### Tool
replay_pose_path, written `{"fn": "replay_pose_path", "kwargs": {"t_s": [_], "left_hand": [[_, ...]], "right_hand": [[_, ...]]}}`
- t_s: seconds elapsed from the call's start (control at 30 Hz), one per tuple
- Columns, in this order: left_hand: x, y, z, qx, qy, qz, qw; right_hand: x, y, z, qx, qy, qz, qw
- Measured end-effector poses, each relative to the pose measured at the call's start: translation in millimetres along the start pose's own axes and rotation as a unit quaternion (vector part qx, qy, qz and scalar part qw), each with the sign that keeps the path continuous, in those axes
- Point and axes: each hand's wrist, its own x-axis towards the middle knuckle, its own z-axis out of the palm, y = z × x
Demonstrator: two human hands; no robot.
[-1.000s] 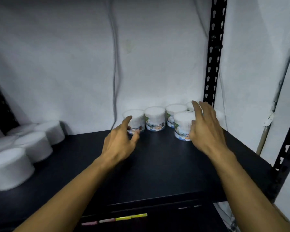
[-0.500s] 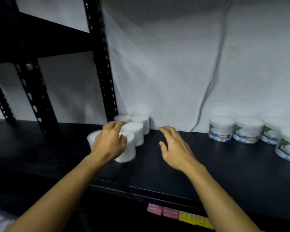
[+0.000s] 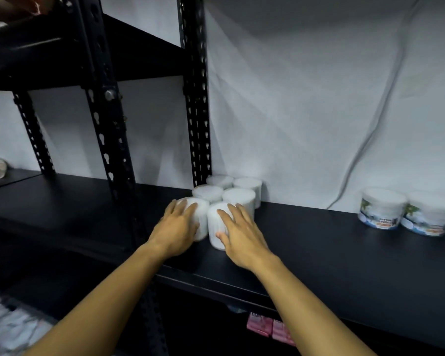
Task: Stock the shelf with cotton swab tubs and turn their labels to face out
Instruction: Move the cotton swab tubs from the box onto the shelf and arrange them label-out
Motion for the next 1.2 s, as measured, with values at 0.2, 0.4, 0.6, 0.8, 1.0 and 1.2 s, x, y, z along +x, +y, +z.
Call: {"fn": "replay_pose_path", "kwargs": {"t_s": [0.2,0.4,0.6,0.8,1.0,1.2], "left_hand": [[-12,21,-1,0.030,0.035,0.015,0.999],[-33,71,5,0.021,0.054,0.047,0.997],[-51,138,15,0.029,0.071,0.069,0.995],[-69,197,20,0.044,0.067,0.113,0.990],[-79,236,27,0.043,0.064,0.161,0.984],[-81,249,27,0.010,0.072,0.189,0.979]], "right_hand": [[-19,12,-9,0.003,0.013,-0.007,1.000],[-65,44,-33,-0.003,0.025,-0.003,1.000],[-119,81,-63,-0.026,0.029,0.033,0.999],[-172,112,-96,-0.019,0.034,0.066,0.997],[-212,136,-118,-0.027,0.044,0.090,0.995],[-226,148,-128,-0.015,0.055,0.091,0.994]]}}
